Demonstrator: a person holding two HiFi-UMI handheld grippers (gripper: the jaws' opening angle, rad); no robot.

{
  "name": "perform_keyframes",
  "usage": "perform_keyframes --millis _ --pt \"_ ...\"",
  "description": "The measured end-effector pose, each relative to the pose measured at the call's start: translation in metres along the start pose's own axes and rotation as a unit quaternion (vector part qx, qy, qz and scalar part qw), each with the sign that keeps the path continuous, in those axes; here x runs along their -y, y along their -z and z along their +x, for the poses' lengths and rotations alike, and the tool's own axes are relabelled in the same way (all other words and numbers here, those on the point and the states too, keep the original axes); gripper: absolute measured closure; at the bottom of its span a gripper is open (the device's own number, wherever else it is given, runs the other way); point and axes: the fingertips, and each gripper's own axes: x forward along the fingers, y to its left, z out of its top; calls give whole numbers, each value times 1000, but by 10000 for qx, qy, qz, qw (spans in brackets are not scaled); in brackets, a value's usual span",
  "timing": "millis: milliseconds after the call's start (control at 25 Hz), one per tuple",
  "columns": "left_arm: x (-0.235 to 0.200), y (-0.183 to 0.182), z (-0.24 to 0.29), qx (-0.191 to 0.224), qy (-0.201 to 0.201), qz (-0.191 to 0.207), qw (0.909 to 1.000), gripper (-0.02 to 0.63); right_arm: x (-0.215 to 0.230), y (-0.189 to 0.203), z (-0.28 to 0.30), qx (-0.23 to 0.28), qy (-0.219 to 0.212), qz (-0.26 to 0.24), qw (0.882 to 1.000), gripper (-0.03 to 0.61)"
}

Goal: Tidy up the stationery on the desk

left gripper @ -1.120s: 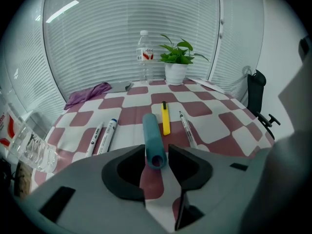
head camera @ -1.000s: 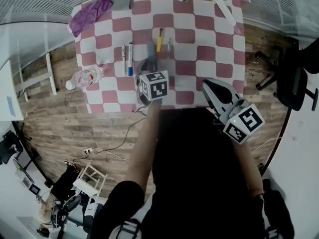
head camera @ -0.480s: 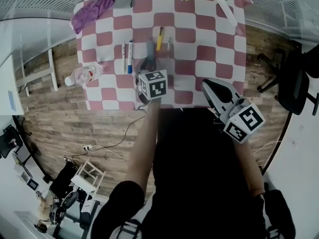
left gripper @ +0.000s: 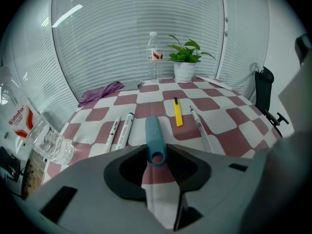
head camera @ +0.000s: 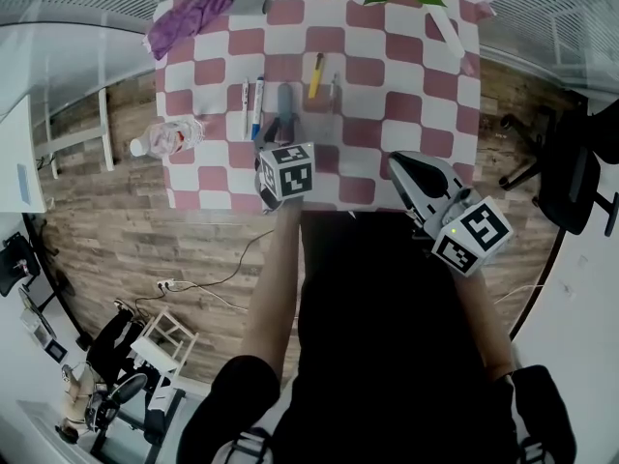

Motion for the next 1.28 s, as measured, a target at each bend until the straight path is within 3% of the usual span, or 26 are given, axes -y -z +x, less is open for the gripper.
perform_keyframes --millis 920,1120,1280 --pt "-23 19 4 -255 -213 790 9963 466 -15 3 21 -205 -197 -181 9994 557" --pt "-28 17 -3 -188 -337 754 9964 437 -18 2 22 -188 -238 -179 9994 557" --pt "-28 12 -14 -111 -395 504 9979 431 -18 -1 21 -128 -248 -177 9995 557"
